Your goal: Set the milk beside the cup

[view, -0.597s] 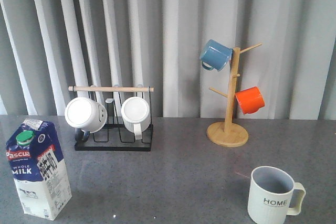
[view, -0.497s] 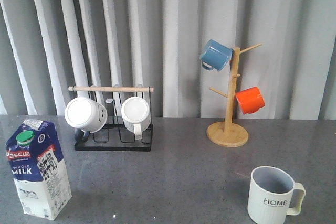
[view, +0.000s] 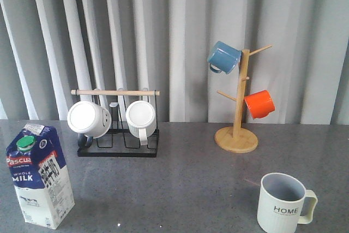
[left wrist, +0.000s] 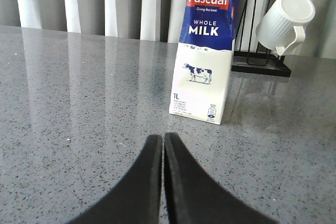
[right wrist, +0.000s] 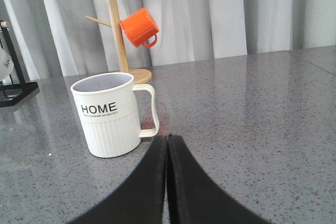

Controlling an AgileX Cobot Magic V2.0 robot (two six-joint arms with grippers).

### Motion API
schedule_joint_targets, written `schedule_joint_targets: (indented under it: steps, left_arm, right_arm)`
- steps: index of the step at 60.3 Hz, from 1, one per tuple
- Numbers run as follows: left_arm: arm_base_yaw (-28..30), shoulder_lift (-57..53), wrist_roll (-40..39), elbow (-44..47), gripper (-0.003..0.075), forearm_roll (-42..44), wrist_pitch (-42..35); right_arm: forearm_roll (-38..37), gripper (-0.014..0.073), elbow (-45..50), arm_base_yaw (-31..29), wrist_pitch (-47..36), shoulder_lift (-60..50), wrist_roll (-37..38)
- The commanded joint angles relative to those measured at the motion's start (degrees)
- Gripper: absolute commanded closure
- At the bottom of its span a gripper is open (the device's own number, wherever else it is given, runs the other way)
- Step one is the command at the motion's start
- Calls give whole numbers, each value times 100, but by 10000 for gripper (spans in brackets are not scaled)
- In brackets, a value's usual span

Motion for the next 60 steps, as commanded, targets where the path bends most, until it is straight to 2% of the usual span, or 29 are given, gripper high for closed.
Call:
schedule_joint_targets:
  steps: [1,21,52,60]
  left_arm:
    - [-2,-73,-48,-127,726,3,-401]
    - [-2,-73,-48,-127,726,3,-401]
    - [-2,-73,-48,-127,726,2,-527]
    - [-2,-73,-72,-127,726,-2,-825]
  right_arm:
    - [253,598,48,10,-399,-83,-11]
    - [1463,598,48,10,-393,-83,-16]
    - [1553,598,48,10,-392,-83,-11]
    - [1717,598,48,10,-392,-83,-11]
